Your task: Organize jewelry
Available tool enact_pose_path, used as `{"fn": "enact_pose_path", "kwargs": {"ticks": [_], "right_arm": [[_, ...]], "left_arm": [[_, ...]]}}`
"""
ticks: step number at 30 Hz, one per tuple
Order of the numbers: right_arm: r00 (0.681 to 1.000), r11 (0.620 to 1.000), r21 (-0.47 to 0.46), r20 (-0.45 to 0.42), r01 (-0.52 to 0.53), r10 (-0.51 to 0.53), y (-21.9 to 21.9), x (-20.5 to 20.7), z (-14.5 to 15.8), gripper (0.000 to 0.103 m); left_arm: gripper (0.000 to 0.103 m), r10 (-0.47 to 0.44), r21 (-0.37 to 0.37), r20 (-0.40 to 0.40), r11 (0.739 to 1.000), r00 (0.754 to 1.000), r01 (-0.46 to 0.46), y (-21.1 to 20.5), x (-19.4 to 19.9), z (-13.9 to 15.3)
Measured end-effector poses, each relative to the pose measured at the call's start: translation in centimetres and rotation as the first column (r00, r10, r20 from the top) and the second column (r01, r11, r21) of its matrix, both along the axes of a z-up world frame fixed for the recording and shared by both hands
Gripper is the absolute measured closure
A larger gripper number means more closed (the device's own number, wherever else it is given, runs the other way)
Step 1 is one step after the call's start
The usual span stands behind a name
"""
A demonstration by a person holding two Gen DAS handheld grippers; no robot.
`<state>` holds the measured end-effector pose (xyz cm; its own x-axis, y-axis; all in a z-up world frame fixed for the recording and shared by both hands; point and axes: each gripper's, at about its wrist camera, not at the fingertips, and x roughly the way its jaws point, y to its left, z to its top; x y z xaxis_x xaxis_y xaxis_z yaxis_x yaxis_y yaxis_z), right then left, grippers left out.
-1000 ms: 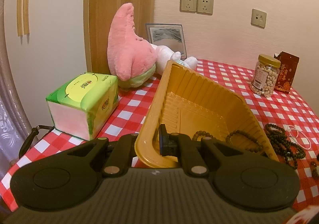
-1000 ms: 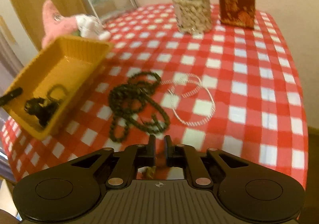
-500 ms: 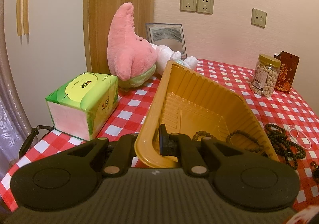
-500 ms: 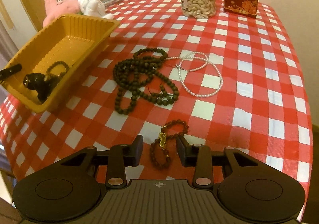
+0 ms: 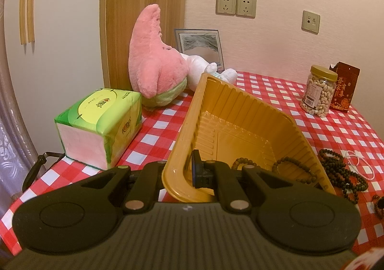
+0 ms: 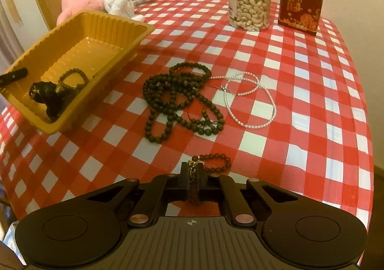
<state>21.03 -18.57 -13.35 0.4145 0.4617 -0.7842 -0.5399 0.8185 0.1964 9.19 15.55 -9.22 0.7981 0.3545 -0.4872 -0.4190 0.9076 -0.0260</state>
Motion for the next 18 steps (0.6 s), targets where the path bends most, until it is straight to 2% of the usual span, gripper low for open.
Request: {"fn": "enact_pose_path", "kwargs": {"ticks": [5,11,18], "right_arm": [[1.0,0.998,0.068,0.002,0.008,-0.008,-0.4,0.1,2.0,0.098],[1.0,0.987,0.162,0.019,0.016,-0.02,-1.0,0.2,6.0,0.098],[0.997,0.974,0.225,0.082,-0.032,0.014,0.3,0.1,10.2,0.098]], "left_arm": [[0.096,0.001,-0.002,0.0,1.0,1.0,-0.001,0.0,0.0,0.0],[0.096,0.0,-0.002,0.002,1.0,1.0,0.0,0.0,0.0,0.0],[0.096,0.0,-0.003,0.003,1.0,1.0,0.0,0.0,0.0,0.0]]}}
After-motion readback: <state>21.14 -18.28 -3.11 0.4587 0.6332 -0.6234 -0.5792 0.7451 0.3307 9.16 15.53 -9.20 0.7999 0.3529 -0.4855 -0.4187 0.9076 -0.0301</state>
